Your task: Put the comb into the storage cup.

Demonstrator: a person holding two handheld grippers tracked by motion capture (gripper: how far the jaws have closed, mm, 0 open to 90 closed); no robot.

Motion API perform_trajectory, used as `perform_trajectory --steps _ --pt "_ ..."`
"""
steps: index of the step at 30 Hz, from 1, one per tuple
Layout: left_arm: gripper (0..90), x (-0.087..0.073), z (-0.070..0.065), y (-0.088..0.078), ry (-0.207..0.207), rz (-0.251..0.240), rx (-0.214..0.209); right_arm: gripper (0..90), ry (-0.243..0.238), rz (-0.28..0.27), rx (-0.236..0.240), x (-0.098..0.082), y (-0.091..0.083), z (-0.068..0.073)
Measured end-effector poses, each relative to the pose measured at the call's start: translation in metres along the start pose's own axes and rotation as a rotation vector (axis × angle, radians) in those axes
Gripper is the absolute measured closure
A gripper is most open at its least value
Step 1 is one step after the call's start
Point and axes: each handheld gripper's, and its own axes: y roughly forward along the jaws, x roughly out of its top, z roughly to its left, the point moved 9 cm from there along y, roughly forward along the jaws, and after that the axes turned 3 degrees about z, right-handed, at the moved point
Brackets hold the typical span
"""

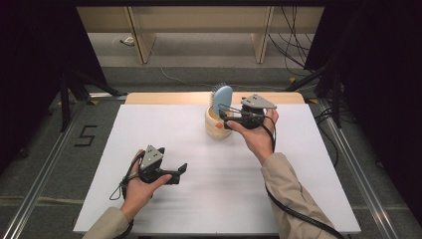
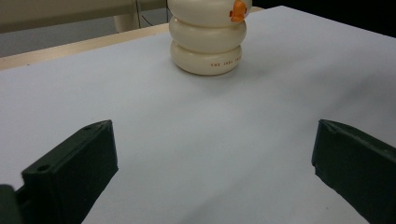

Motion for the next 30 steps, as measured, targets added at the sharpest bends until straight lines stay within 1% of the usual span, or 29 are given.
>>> perform_trajectory --steps 6,7,13,20,23,30 --pt "0.0 0.0 0.001 0.0 -0.001 -0.001 0.001 5.7 -0.001 0.007 0.002 -0.004 -0.003 -0.001" --pt "0.0 0.0 0.001 0.0 -0.001 -0.001 0.002 5.7 0.006 0.007 0.003 -0.005 -0.004 -0.001" --pt "0.0 0.0 0.001 0.0 0.0 -0.001 0.002 5.7 -0.005 0.018 0.002 -0.009 -0.007 -0.002" --pt "0.0 0.0 0.0 0.0 -0.001 -0.001 0.001 5.7 -0.007 0.018 0.008 -0.014 -0.01 -0.001" --pt "0.0 0.0 0.001 0.0 -0.001 -0.001 0.002 5.7 0.0 0.022 0.014 -0.015 -0.011 -0.001" --pt "0.0 0.0 0.001 0.0 -0.001 0.0 0.002 5.8 -0.003 0.035 0.019 -0.021 -0.016 -0.002"
